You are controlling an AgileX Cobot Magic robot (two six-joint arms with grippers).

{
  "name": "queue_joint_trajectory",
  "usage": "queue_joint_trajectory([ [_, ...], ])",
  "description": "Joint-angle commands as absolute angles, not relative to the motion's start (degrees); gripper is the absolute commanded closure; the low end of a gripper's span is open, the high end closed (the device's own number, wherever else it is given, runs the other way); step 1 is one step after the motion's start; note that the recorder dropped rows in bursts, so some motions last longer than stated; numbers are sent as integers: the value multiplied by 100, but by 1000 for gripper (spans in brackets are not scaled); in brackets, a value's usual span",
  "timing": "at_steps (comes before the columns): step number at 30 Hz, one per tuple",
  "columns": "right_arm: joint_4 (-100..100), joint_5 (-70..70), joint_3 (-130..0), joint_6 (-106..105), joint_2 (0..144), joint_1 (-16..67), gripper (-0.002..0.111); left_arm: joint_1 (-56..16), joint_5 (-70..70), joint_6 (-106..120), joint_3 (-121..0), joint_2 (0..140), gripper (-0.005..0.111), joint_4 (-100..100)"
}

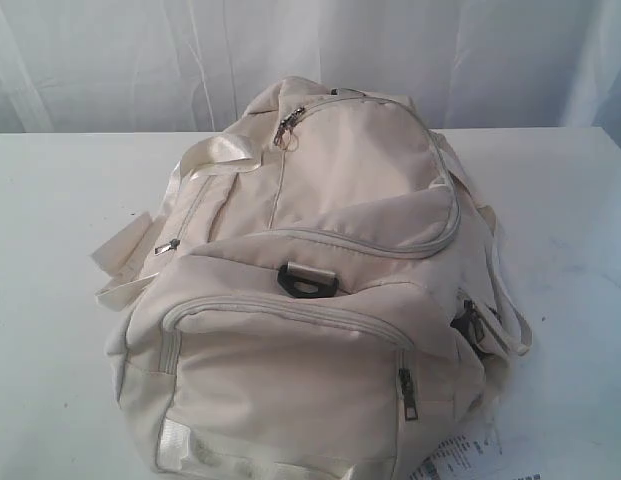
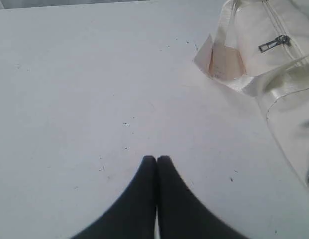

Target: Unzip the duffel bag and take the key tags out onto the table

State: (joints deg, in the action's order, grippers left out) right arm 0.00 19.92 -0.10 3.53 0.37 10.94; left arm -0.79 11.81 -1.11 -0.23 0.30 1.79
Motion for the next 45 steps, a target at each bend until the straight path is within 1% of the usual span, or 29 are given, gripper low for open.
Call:
queue_joint_trajectory([
  [1,0,1943,0,373,0,1079,108,-74,1164,-105,0,0,107,219],
  [8,0,1931,0,373,0,1079,108,-74,1164,-105,0,0,107,219],
  [13,0,1513,0,373,0,1079,108,-74,1164,-105,0,0,107,219],
  [22,0,-693,0,373,0,1079,108,-74,1164,-105,0,0,107,219],
  [25,0,-1163,0,373,0,1079,108,-74,1164,-105,0,0,107,219],
  [45,0,-1854,0,373,0,1079,108,-74,1025,155,0,0,107,193],
])
